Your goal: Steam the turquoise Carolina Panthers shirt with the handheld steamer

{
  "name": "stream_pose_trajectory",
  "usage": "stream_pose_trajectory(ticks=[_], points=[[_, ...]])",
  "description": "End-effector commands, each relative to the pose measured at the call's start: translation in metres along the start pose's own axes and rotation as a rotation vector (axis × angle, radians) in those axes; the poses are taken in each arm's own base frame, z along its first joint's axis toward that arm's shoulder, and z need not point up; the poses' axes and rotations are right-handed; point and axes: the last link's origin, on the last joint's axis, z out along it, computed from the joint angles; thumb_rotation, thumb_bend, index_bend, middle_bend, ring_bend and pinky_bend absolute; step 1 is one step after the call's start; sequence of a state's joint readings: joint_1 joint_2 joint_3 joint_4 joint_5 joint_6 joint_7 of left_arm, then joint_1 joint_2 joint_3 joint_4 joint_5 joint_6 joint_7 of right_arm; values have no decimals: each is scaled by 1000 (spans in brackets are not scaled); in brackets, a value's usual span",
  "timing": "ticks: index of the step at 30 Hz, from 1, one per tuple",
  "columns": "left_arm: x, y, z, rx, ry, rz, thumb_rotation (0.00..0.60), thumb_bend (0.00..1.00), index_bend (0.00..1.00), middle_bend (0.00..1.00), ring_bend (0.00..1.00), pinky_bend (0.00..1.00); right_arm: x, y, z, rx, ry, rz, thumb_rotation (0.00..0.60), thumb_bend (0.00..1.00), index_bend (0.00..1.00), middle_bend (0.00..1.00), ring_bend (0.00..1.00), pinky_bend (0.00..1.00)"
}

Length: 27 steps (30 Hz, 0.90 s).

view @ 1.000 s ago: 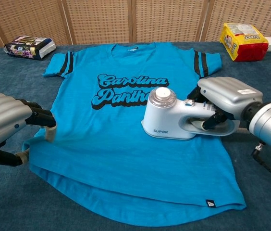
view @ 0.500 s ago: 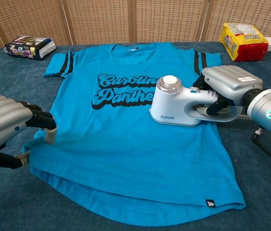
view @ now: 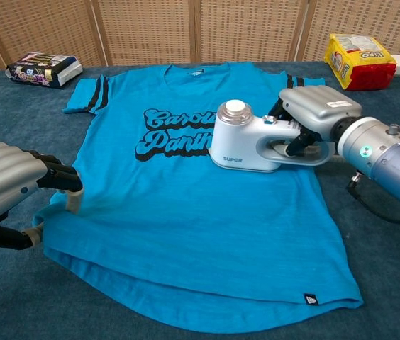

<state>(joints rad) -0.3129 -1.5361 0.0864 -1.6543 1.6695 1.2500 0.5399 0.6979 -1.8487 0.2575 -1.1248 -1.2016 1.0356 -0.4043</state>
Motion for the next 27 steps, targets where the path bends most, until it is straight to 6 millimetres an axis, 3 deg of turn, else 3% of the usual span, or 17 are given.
stream_pose_trajectory(ticks=[1,11,27], points=[[0,0,0,0,-1,-3,539,453,552,455,392,387,-1,-4,3,8,-4,-7,600,350,693,757,810,742],[-2,0,0,1,-2,-10,543,452,552,455,392,387,-3,-17,7,31,-14,-4,600,349,693,755,810,741],[-2,5,2,-16,0,-17,537,453,552,455,393,387,-1,-10,-22,41,-19,18,600,343,693,754,810,741]])
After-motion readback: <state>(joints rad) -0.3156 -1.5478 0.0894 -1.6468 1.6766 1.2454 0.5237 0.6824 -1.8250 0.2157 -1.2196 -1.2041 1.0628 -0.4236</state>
